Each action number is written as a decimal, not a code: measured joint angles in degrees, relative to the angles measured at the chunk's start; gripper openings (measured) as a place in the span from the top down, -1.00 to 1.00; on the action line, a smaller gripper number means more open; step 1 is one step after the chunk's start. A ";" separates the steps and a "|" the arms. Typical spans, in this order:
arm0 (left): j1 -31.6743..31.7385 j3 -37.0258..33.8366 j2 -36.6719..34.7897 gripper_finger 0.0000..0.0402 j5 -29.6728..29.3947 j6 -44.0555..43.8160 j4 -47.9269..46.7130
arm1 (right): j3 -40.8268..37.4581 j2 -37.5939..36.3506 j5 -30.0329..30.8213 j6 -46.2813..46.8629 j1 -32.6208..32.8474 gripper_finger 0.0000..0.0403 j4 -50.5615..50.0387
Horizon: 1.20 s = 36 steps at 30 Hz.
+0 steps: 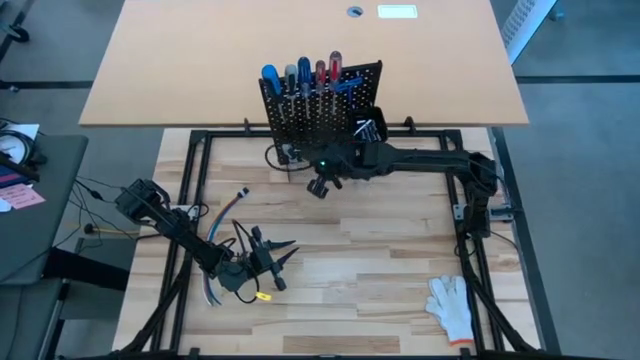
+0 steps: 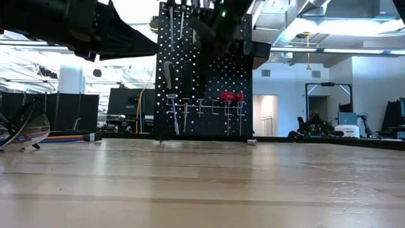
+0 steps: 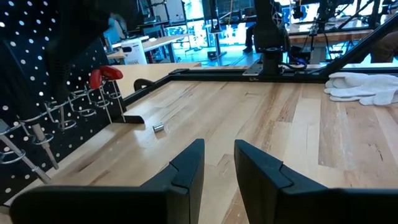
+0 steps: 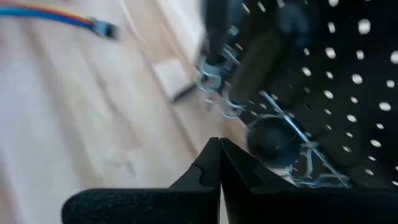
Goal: Hang tools onto peg board
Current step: Hang the black screwdriver on the pegboard, then put the socket into the black bin on the pegboard
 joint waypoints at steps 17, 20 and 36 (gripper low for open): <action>0.00 -0.02 0.00 0.59 0.00 0.27 -0.21 | -0.07 1.03 10.95 -9.85 3.86 0.95 7.48; -0.01 -0.02 0.00 0.59 0.01 0.23 -0.17 | -0.07 0.57 10.95 -10.64 7.76 0.95 5.18; -1.34 -0.02 0.00 0.59 -0.01 0.03 0.02 | -24.35 -11.68 27.79 17.21 23.17 0.95 -12.64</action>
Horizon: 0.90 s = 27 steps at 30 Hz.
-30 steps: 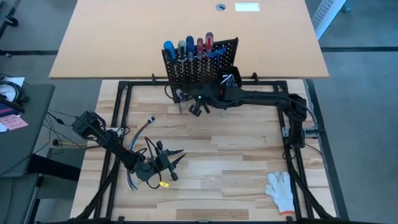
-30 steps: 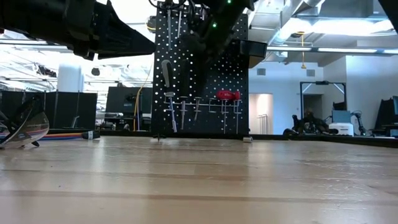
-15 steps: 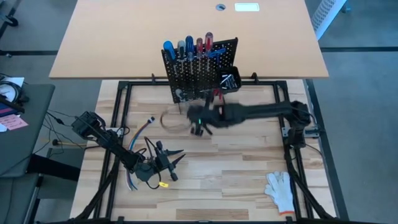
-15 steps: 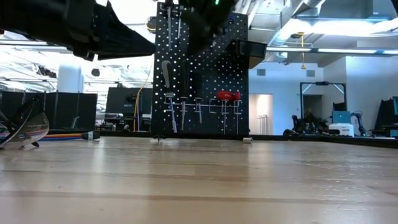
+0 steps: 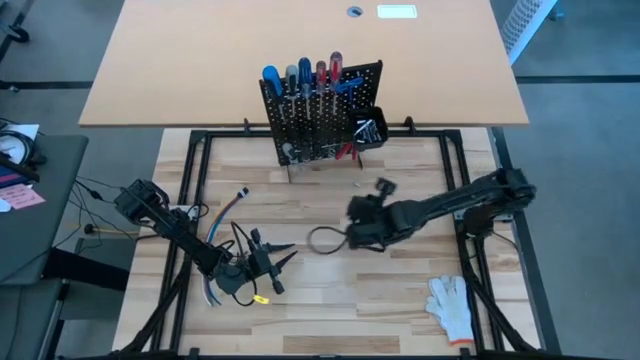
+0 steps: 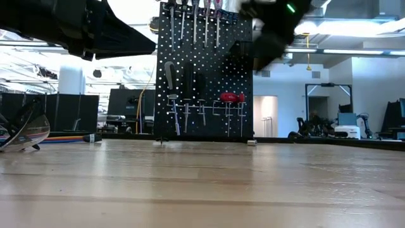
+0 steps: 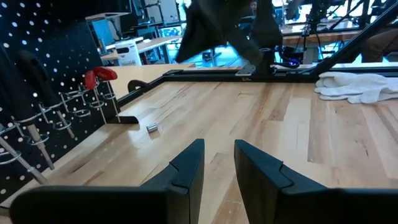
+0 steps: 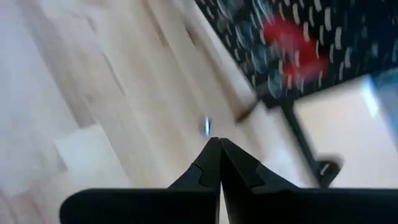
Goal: Hang tools onto peg board
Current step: Put the socket into the black bin on the pegboard
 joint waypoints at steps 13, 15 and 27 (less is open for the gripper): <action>1.10 0.02 -6.63 0.59 3.91 -16.25 -8.62 | -40.60 -19.59 -13.54 1.17 -11.36 0.03 44.40; 1.05 0.02 -9.91 0.59 5.36 -21.34 -16.20 | -45.44 -19.61 -19.64 -6.13 -14.37 -0.17 58.33; 2.93 0.00 -13.23 0.59 6.12 -36.46 -34.59 | -45.92 -1.50 -30.87 -18.00 -30.08 -0.41 81.92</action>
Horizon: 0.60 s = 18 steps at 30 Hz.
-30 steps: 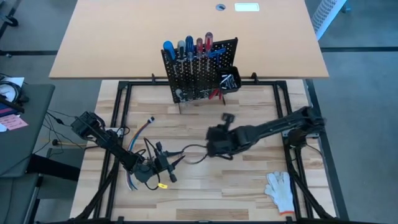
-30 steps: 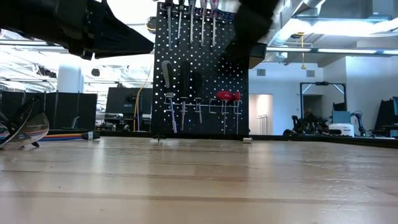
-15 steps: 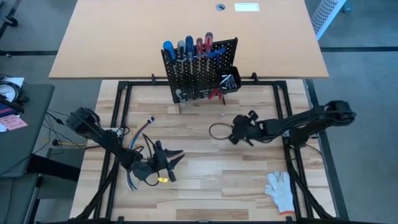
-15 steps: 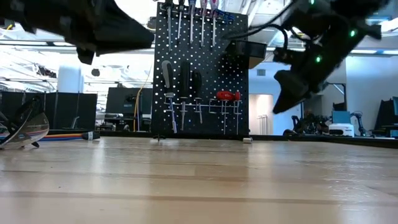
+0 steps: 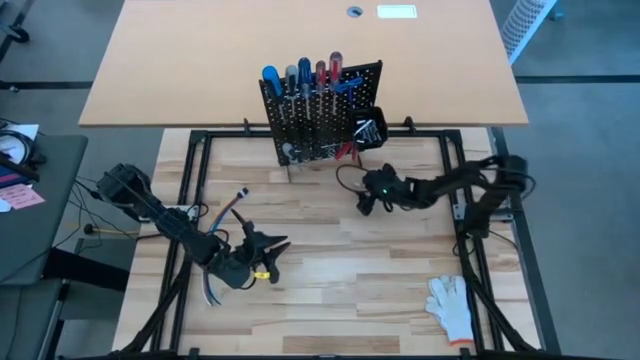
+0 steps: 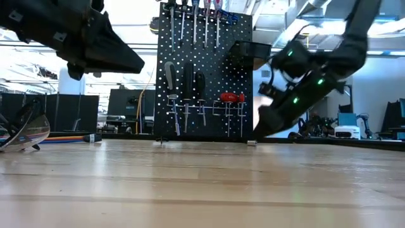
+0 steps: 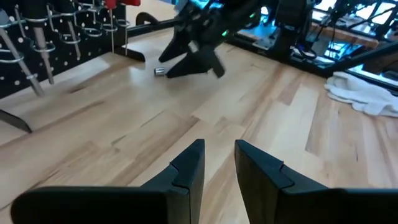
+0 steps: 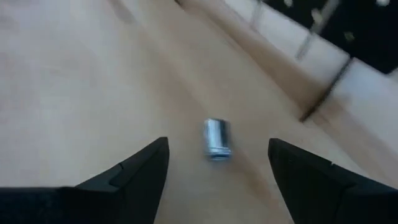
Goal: Hang tools onto peg board
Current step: Put the socket into the black bin on the pegboard
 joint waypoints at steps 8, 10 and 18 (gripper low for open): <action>0.20 0.00 -0.02 0.59 0.29 0.26 -0.07 | 2.47 8.83 -2.56 -0.25 -3.57 -0.18 2.61; 0.20 0.00 -0.02 0.59 0.31 0.49 -0.05 | 2.51 9.61 -2.69 -0.34 -3.55 0.01 2.96; 0.17 0.00 -0.02 0.59 0.39 0.72 -0.02 | 2.43 8.43 -2.92 -0.10 -1.29 0.74 2.05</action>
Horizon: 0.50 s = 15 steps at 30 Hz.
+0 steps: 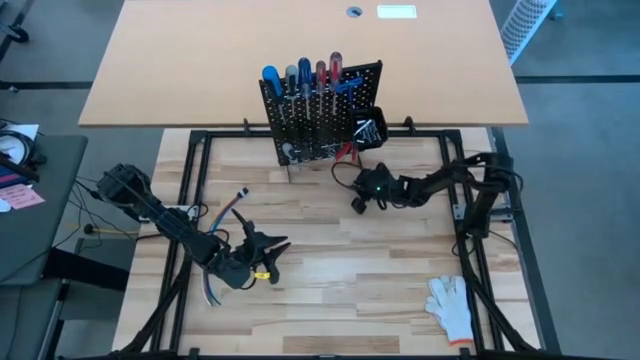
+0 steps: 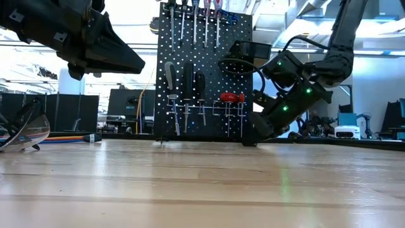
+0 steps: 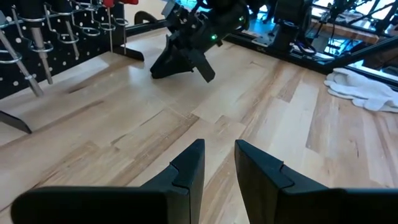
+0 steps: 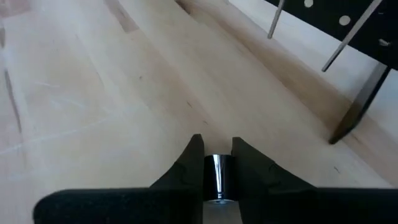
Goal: Hang tools onto peg board
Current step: Put the socket into the black bin on the pegboard
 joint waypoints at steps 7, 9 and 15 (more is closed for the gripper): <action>-0.04 0.00 0.00 0.59 0.80 0.00 0.02 | -0.51 -12.65 -0.65 2.84 9.95 0.74 -13.21; -0.04 0.00 0.00 0.59 0.80 0.03 0.03 | -0.47 -17.94 -0.54 3.87 13.79 0.74 -15.25; -0.04 0.00 0.00 0.59 0.77 0.03 0.47 | 4.38 -31.67 8.54 2.31 24.08 0.74 -17.09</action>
